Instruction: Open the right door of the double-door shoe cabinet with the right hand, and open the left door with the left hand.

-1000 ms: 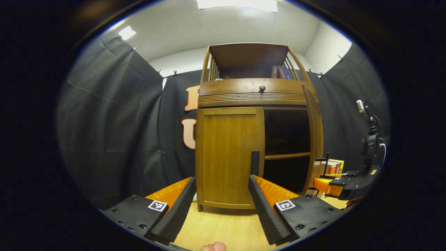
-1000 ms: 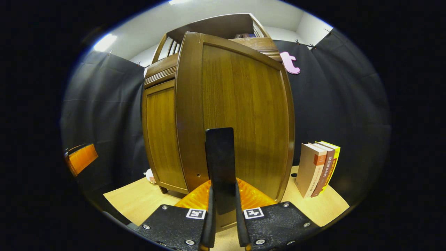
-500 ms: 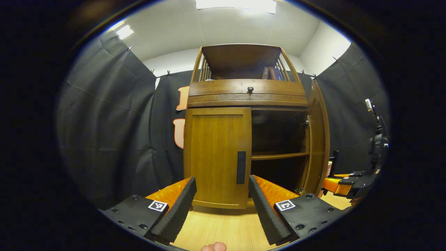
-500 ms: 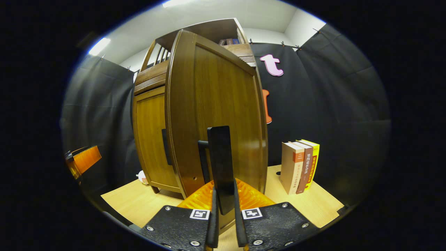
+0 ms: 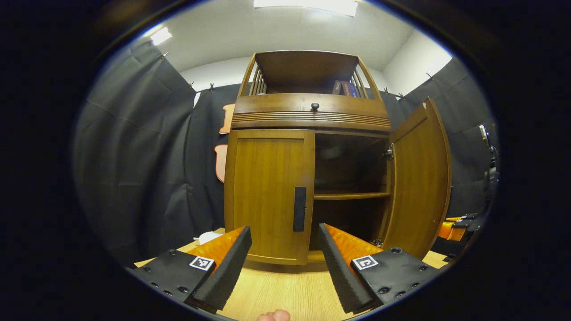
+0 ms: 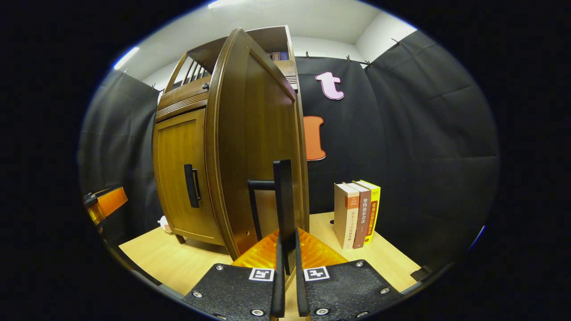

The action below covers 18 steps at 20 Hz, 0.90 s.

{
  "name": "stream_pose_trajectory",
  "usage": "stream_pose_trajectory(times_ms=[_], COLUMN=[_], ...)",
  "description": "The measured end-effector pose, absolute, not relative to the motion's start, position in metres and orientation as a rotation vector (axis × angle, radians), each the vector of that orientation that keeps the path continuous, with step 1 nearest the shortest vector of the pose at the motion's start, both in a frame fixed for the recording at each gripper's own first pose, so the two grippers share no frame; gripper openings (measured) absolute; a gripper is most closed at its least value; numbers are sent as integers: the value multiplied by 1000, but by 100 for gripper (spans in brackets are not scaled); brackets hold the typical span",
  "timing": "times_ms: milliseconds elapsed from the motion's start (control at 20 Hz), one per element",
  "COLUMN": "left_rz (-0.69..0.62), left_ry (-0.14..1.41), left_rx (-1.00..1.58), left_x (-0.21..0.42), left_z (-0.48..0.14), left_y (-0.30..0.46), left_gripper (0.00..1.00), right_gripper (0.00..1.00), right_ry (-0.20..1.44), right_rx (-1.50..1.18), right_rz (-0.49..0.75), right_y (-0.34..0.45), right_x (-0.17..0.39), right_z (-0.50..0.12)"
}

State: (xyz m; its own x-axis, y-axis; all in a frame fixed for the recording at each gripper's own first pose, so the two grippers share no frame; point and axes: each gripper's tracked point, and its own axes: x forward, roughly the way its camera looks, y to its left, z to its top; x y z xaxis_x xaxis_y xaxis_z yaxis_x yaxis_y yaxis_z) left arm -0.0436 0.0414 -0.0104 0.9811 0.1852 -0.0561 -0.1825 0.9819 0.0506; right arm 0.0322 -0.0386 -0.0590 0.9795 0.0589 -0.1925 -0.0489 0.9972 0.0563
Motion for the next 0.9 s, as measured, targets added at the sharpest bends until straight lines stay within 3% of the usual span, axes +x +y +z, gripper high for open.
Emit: stream_pose_trajectory(times_ms=[200,250,300,350,750,800,850,900], left_rz=[138,125,121,121,125,127,129,131], left_ry=[73,77,73,69,82,81,81,78], left_rx=[47,50,51,50,41,39,38,38], left_x=[-35,-32,-30,-28,-32,-31,-31,-28], left_z=[-18,-19,-18,-17,-20,-19,-19,-19], left_y=[35,33,34,35,47,49,52,53], left_gripper=[97,99,100,93,93,93,93,93], right_gripper=[12,2,2,3,2,9,9,3], right_ry=[189,188,192,187,191,190,190,189], right_rx=[6,39,66,74,86,86,89,90], right_rz=[1,10,13,24,148,163,170,171], right_y=[-77,-82,-87,-91,-120,-124,-127,-128], right_x=[29,29,31,32,41,42,43,44], right_z=[-66,-64,-65,-64,-69,-68,-68,-69])
